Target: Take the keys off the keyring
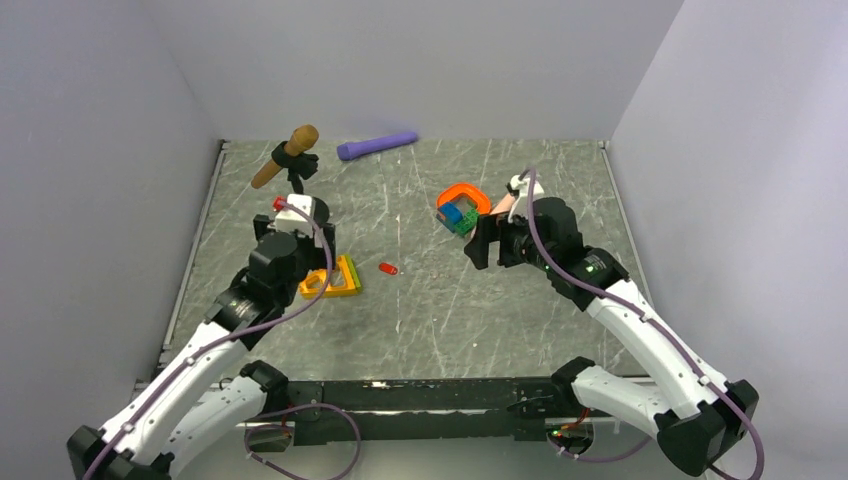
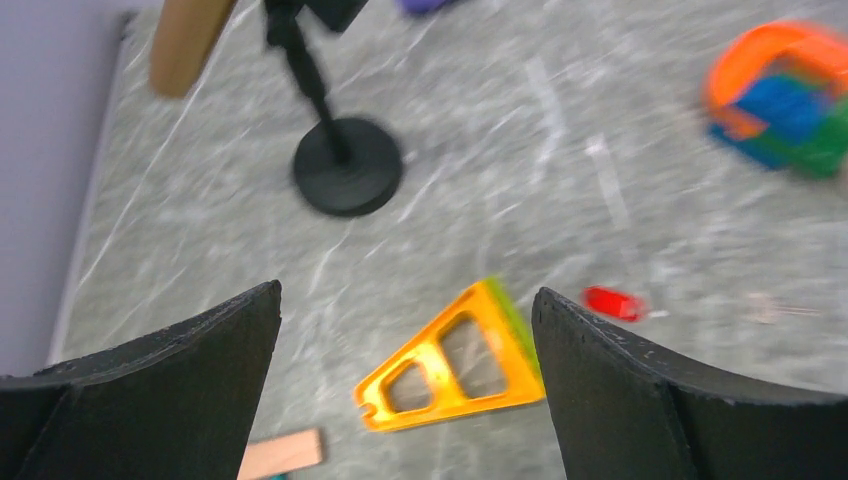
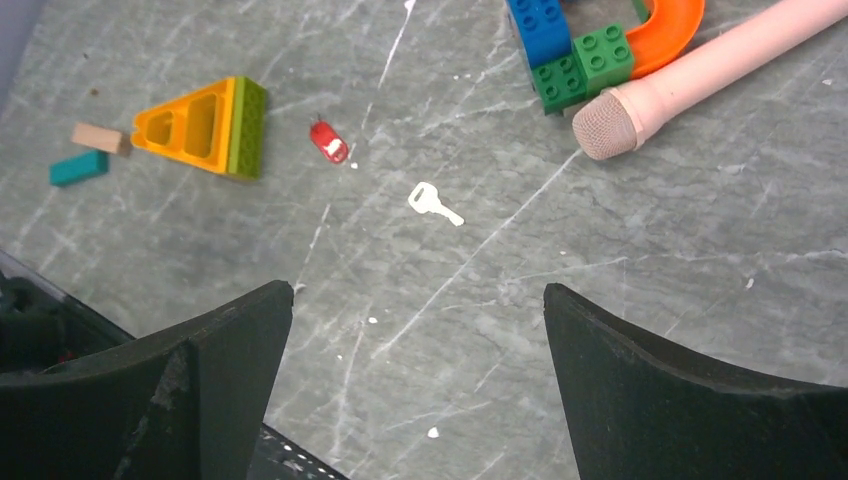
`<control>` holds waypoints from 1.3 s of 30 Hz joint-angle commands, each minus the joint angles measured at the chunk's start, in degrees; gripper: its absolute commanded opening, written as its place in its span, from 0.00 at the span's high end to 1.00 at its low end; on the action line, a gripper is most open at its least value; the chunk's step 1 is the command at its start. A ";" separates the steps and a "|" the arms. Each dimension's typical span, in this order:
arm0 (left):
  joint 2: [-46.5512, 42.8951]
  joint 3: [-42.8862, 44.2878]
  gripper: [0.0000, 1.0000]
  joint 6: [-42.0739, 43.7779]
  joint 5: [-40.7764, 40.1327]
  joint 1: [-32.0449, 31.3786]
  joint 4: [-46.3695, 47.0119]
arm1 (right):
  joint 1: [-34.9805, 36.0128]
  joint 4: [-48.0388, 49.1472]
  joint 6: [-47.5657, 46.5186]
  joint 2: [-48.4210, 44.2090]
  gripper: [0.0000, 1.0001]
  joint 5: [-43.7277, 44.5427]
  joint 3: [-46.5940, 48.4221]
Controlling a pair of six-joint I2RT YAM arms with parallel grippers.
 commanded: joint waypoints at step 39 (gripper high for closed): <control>35.25 -28.62 0.01 11.33 23.80 34.30 75.48 | -0.16 14.87 11.82 0.31 0.00 10.58 -14.67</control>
